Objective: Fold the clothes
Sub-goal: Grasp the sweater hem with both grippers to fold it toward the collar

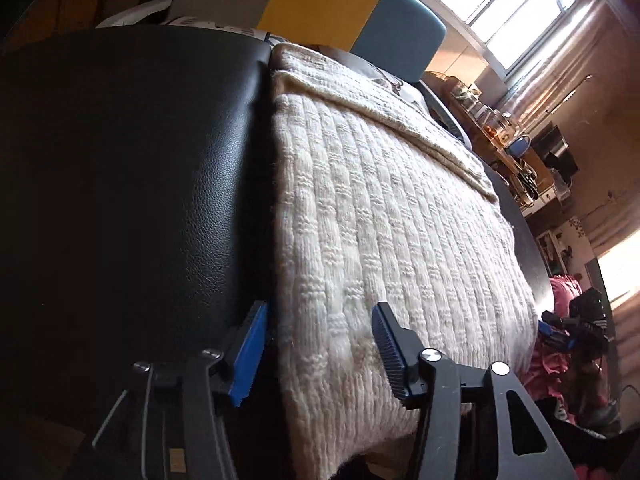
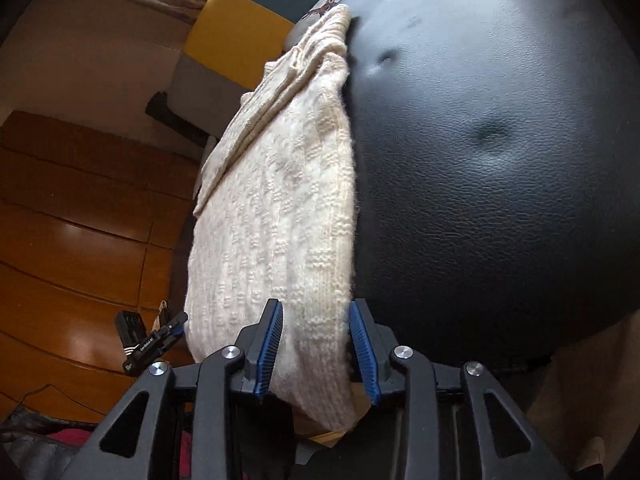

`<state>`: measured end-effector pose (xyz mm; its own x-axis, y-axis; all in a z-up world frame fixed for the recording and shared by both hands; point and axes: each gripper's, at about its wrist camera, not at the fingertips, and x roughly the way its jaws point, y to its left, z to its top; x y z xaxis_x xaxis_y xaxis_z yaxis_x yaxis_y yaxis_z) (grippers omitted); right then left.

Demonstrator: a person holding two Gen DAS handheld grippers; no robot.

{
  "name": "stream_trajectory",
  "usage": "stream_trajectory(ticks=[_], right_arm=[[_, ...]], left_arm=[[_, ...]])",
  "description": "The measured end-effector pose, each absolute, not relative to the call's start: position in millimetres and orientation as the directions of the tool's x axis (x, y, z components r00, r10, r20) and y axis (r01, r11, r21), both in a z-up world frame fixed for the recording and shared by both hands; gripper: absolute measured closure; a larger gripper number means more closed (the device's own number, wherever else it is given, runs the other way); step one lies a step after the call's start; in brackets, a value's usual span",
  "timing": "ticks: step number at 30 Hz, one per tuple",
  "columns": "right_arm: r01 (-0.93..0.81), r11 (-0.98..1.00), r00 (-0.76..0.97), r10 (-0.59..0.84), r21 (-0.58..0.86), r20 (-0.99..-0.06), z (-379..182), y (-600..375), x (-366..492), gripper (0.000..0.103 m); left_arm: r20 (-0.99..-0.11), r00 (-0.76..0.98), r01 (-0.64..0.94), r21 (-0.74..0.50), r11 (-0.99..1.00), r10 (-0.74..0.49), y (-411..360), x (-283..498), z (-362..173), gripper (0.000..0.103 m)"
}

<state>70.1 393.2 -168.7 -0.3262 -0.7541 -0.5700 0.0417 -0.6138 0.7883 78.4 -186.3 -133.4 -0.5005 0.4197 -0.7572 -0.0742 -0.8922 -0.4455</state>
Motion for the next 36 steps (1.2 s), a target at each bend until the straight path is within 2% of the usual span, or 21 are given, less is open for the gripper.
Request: stream_trajectory(ticks=[3, 8, 9, 11, 12, 13, 14, 15, 16, 18, 20, 23, 27, 32, 36], right_arm=[[0.084, -0.593, -0.294, -0.782, 0.801, -0.549, -171.6, 375.8, 59.8, 0.067], [0.091, -0.569, -0.292, -0.800, 0.817, -0.524, -175.4, 364.8, 53.9, 0.067], [0.094, -0.569, -0.300, -0.799, 0.817, -0.522, -175.5, 364.0, 54.7, 0.067], [0.150, -0.591, -0.335, -0.784, 0.793, -0.522, -173.3, 360.0, 60.8, 0.067], [0.195, -0.614, -0.343, -0.773, 0.765, -0.533, -170.2, 356.7, 65.1, 0.067], [0.223, -0.641, -0.349, -0.756, 0.734, -0.554, -167.6, 353.5, 67.6, 0.070], [0.218, -0.677, -0.355, -0.726, 0.703, -0.589, -166.8, 351.5, 67.7, 0.077], [0.198, -0.706, -0.357, -0.698, 0.680, -0.621, -166.4, 350.4, 66.3, 0.093], [0.195, -0.726, -0.356, -0.679, 0.659, -0.642, -164.0, 347.7, 66.0, 0.093], [0.226, -0.767, -0.355, -0.639, 0.600, -0.682, -155.8, 337.5, 68.3, 0.092], [0.257, -0.758, -0.338, -0.651, 0.599, -0.679, -151.6, 331.0, 70.4, 0.092], [0.255, -0.689, -0.299, -0.724, 0.678, -0.622, -154.7, 334.3, 74.1, 0.092], [0.240, -0.629, -0.292, -0.773, 0.739, -0.563, -152.2, 346.2, 81.5, 0.092], [0.267, -0.515, -0.325, -0.844, 0.815, -0.427, -131.6, 354.8, 72.4, 0.092], [0.279, -0.452, -0.345, -0.871, 0.847, -0.350, -119.9, 350.2, 39.8, 0.092]], left_arm=[[-0.763, -0.507, -0.106, -0.406, -0.908, 0.400, -179.4, 84.7, -133.4, 0.037], [-0.777, -0.521, -0.102, -0.356, -0.929, 0.355, -175.5, 89.5, -134.4, 0.040], [-0.777, -0.526, -0.088, -0.355, -0.931, 0.346, -177.0, 89.9, -134.4, 0.047], [-0.771, -0.534, -0.066, -0.371, -0.926, 0.347, -181.9, 89.3, -132.8, 0.071], [-0.764, -0.537, -0.057, -0.389, -0.919, 0.357, -185.4, 88.3, -131.1, 0.088], [-0.767, -0.537, -0.059, -0.382, -0.922, 0.352, -184.0, 88.3, -129.5, 0.091], [-0.769, -0.537, -0.062, -0.374, -0.925, 0.347, -182.5, 88.4, -128.0, 0.091], [-0.769, -0.536, -0.070, -0.370, -0.926, 0.348, -179.1, 89.1, -127.4, 0.092], [-0.770, -0.535, -0.077, -0.366, -0.928, 0.348, -175.7, 89.8, -126.9, 0.093], [-0.751, -0.518, -0.076, -0.436, -0.897, 0.409, -176.7, 89.6, -127.4, 0.094], [-0.716, -0.509, -0.069, -0.520, -0.852, 0.478, -183.3, 91.9, -127.1, 0.094], [-0.655, -0.507, -0.082, -0.610, -0.788, 0.560, -193.4, 102.0, -121.2, 0.095], [-0.648, -0.491, -0.058, -0.643, -0.764, 0.582, -208.6, 115.6, -119.5, 0.095], [-0.530, -0.526, -0.086, -0.745, -0.662, 0.665, -216.8, 106.9, -89.2, 0.095], [-0.427, -0.555, -0.156, -0.790, -0.594, 0.714, -209.9, 68.9, -57.8, 0.094]])
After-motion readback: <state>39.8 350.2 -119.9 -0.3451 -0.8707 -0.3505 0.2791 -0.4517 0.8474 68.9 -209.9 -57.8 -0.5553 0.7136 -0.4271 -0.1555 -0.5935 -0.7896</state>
